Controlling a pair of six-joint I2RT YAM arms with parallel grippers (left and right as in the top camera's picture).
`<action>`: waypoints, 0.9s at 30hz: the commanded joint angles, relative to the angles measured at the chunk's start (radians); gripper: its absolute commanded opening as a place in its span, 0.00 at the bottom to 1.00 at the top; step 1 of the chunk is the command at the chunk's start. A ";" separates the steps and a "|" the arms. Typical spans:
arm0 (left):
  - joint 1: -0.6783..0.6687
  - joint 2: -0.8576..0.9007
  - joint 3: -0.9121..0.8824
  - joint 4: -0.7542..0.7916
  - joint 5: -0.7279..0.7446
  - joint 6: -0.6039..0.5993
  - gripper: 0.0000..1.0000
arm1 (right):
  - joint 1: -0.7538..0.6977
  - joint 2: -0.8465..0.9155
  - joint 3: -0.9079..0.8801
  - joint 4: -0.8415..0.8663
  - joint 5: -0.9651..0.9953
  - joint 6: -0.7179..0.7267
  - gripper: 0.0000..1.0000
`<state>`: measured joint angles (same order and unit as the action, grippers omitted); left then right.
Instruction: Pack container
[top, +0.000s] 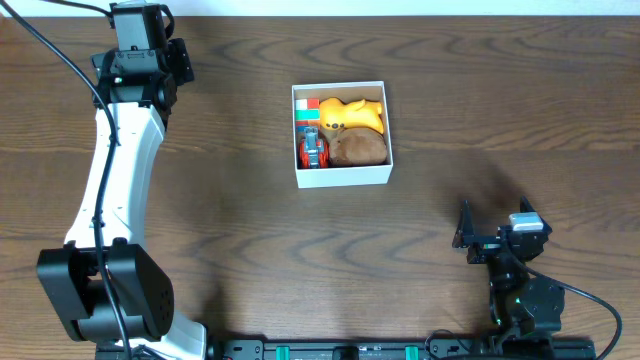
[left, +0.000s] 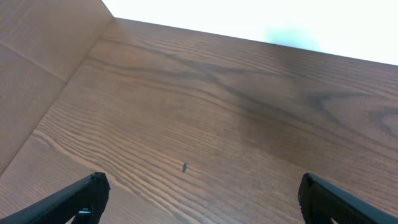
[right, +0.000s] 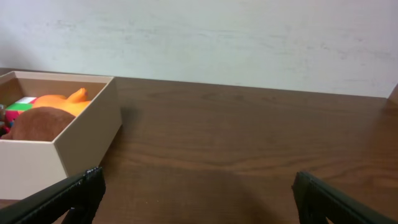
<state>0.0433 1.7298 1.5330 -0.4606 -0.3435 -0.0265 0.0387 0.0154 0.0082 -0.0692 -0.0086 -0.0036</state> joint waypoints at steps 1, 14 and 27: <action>0.000 -0.018 0.018 0.000 -0.009 -0.005 0.98 | 0.007 -0.008 -0.003 -0.003 -0.007 0.010 0.99; 0.000 -0.018 0.018 0.000 -0.009 -0.005 0.98 | 0.007 -0.008 -0.003 -0.003 -0.007 0.010 0.99; -0.021 -0.074 0.017 -0.055 -0.005 -0.009 0.98 | 0.007 -0.008 -0.003 -0.003 -0.007 0.010 0.99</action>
<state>0.0349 1.7245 1.5330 -0.5137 -0.3435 -0.0265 0.0387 0.0154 0.0082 -0.0692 -0.0086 -0.0036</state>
